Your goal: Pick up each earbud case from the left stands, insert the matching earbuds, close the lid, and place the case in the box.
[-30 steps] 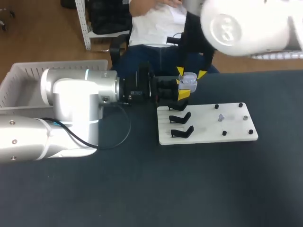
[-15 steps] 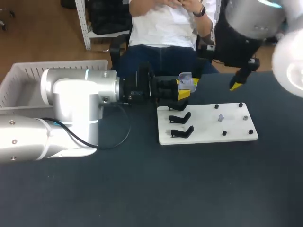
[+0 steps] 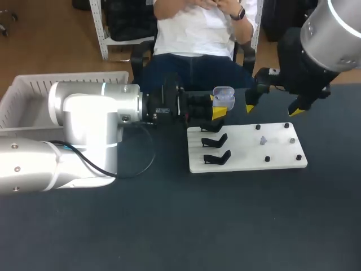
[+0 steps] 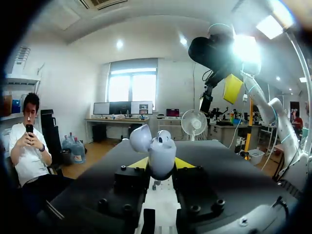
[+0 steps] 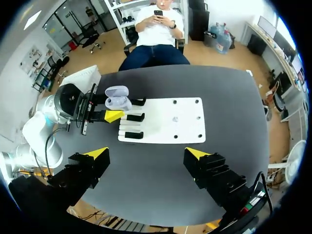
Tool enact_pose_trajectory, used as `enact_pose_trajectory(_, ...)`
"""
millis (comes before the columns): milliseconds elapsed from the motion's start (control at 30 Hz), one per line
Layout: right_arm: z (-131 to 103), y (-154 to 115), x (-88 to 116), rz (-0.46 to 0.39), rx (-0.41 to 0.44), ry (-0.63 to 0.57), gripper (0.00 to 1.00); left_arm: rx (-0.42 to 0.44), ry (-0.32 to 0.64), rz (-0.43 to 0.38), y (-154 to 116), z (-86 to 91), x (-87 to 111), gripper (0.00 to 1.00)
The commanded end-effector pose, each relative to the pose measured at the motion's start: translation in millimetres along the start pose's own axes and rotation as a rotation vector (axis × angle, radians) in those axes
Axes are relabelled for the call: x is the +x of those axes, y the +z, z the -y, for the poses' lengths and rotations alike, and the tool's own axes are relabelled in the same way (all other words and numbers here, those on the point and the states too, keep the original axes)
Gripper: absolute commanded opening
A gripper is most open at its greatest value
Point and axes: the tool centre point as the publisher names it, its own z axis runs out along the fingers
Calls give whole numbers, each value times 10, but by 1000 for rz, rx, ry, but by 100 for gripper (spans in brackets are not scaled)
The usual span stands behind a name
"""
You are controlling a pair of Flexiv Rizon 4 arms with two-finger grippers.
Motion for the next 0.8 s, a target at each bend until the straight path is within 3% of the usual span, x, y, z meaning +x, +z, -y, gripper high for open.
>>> enact_pose_trajectory(33, 3, 6, 34, 63, 3, 3, 100, -4, 2, 4, 1, 6, 7, 0)
enact_pose_trajectory(300, 3, 6, 34, 63, 3, 3, 100, -4, 2, 4, 1, 6, 7, 0)
enact_pose_trajectory(467, 115, 58, 25, 107, -69, 77, 100, -4, 2, 4, 1, 6, 7, 0)
enact_pose_trajectory(667, 278, 255, 19, 89, -33, 76, 100, -4, 2, 4, 1, 6, 7, 0)
enact_pose_trajectory(800, 352, 437, 8, 51, -61, 100, 100, -4, 2, 4, 1, 6, 7, 0)
